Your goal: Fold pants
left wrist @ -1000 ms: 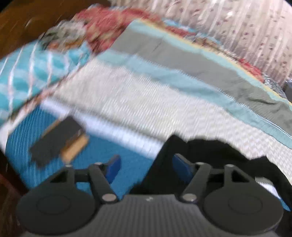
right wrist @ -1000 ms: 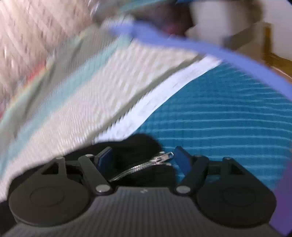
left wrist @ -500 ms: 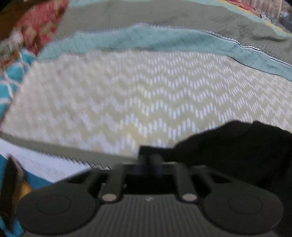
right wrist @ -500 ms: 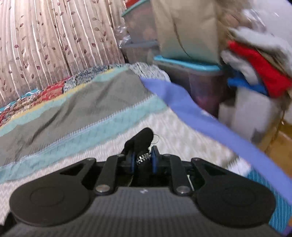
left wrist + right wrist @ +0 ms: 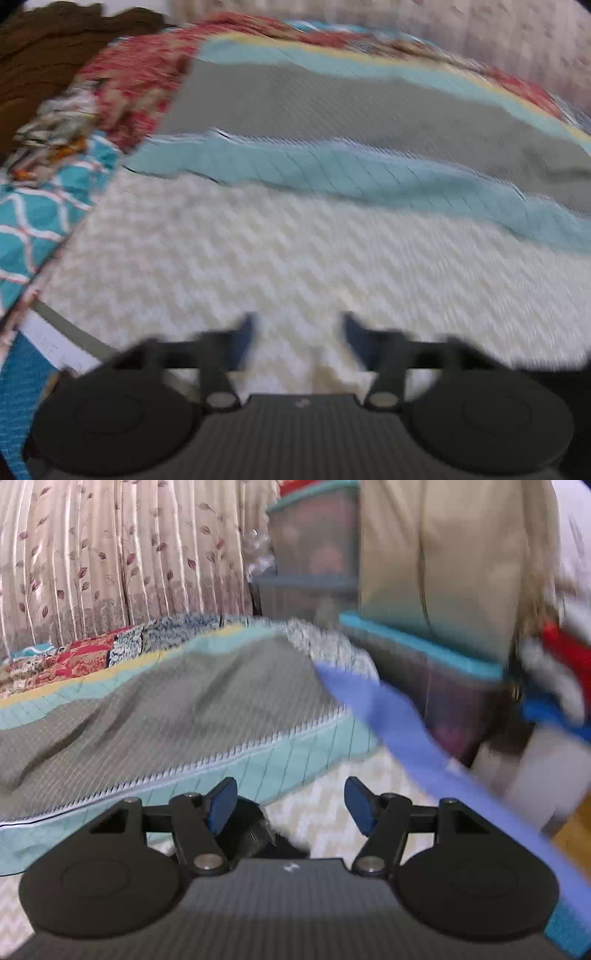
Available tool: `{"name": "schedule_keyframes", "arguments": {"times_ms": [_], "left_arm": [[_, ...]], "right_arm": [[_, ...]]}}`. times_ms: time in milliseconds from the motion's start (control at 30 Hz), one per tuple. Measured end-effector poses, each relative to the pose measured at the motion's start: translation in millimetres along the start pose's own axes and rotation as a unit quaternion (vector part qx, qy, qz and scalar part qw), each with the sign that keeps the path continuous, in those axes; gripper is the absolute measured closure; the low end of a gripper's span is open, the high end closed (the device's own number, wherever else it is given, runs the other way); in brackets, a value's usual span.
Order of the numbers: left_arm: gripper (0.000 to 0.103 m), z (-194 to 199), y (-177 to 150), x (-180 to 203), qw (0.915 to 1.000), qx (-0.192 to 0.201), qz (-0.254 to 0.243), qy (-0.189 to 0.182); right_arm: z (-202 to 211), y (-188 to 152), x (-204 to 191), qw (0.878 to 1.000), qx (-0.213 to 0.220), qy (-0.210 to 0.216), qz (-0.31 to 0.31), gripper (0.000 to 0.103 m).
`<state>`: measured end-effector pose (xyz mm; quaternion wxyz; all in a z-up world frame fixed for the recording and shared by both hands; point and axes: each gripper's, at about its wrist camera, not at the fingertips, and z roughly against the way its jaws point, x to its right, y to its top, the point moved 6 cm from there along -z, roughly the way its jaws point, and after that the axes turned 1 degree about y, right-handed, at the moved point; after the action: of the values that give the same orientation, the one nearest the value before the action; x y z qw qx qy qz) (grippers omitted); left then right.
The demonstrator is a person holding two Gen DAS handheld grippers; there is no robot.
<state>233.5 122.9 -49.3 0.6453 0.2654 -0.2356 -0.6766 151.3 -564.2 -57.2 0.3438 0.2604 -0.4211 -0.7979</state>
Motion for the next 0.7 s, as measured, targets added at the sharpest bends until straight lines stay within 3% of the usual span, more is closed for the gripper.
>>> {"name": "schedule_keyframes", "arguments": {"times_ms": [67,133,200,233,267,400,433,467,500,533,600,700], "left_arm": [[0.016,-1,-22,13,0.9985,-0.018,-0.017,-0.049],[0.008,-7,-36,25,0.9969,-0.031,-0.03,-0.066],[0.008,-15,-51,36,0.9957,-0.046,-0.041,-0.069],[0.011,-22,-59,42,0.9952,-0.057,-0.048,-0.064],[0.028,-27,-65,48,0.9947,-0.066,-0.054,-0.058],[0.056,-26,-71,64,0.9958,-0.043,-0.078,-0.022],[0.07,-23,-69,67,0.9958,-0.04,-0.08,-0.021],[0.071,-20,-67,67,0.9959,-0.044,-0.073,-0.031],[0.076,-17,-63,65,0.9967,-0.042,-0.063,-0.028],[0.081,-13,-58,60,0.9975,-0.035,-0.058,-0.022],[0.086,-1,-46,48,0.999,-0.017,-0.039,-0.017],[0.086,20,-32,25,0.9989,0.005,0.016,-0.044]], "right_arm": [[-1,-3,14,0.999,-0.02,0.011,-0.037,0.036],[-6,0,15,0.997,-0.038,0.035,-0.06,0.029],[-18,4,5,0.995,-0.055,0.057,-0.064,0.018],[-26,4,-4,0.994,-0.062,0.061,-0.065,0.017],[-32,3,-12,0.993,-0.071,0.066,-0.065,0.017],[-70,-36,-56,0.984,-0.137,0.074,-0.089,0.018],[-77,-48,-64,0.981,-0.153,0.075,-0.095,0.02],[-86,-62,-70,0.977,-0.174,0.077,-0.098,0.044],[-92,-72,-73,0.974,-0.194,0.074,-0.093,0.078],[-89,-73,-70,0.979,-0.182,0.047,-0.081,0.092],[-71,-57,-56,0.978,-0.154,0.082,-0.113,0.096],[-10,-24,-1,0.975,-0.092,0.126,-0.161,0.096]]}}
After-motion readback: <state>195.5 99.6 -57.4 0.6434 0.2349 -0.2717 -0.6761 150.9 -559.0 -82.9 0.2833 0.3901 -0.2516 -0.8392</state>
